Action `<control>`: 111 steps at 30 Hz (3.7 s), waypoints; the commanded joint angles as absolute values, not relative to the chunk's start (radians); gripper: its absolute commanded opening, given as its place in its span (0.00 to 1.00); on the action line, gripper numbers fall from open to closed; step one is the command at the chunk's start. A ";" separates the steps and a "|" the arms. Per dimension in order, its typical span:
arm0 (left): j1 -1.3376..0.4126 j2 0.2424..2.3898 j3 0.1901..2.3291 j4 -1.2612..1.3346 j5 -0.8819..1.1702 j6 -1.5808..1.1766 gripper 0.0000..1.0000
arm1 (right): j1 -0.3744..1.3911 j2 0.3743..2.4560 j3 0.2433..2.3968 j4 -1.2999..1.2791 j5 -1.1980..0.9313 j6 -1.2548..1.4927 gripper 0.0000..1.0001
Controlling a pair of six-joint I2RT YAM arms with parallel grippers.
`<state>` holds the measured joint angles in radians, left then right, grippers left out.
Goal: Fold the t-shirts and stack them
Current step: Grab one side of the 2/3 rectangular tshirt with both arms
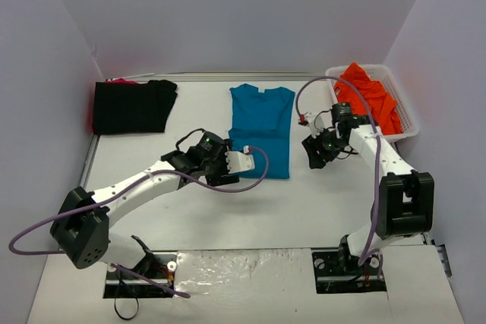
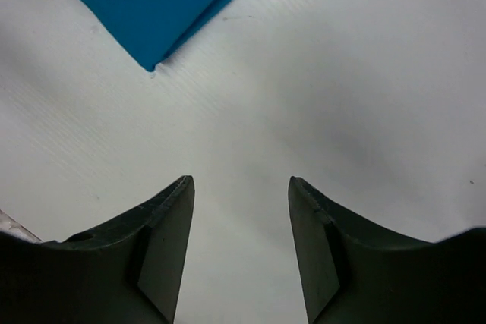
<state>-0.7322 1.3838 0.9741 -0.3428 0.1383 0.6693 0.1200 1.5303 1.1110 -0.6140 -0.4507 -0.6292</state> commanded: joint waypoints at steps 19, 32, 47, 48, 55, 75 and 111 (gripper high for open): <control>-0.876 1.511 0.897 -0.095 0.015 0.745 0.76 | -0.072 1.635 1.155 -0.716 -0.693 -0.701 0.56; -0.874 1.643 0.933 -0.057 0.034 0.736 0.76 | -0.048 1.683 1.155 -0.715 -0.661 -0.698 0.56; -0.851 1.752 1.032 -0.184 0.044 0.712 0.70 | -0.023 1.675 1.140 -0.703 -0.630 -0.699 0.55; -0.850 1.750 1.034 -0.210 0.051 0.710 0.69 | -0.023 1.672 1.138 -0.701 -0.627 -0.698 0.56; -0.841 1.746 1.046 -0.293 0.044 0.712 0.52 | -0.020 1.654 1.132 -0.695 -0.620 -0.693 0.57; -0.834 1.902 1.160 -0.342 0.017 0.696 0.14 | -0.008 1.625 1.117 -0.650 -0.574 -0.663 0.63; -0.784 1.639 1.069 -0.489 0.478 0.523 0.02 | 0.178 1.210 0.858 -0.611 -0.942 -1.177 0.77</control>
<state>-0.8024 1.7302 1.0966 -0.4931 0.3973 0.5636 0.1654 1.2392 0.8707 -0.6178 -0.9237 -1.1481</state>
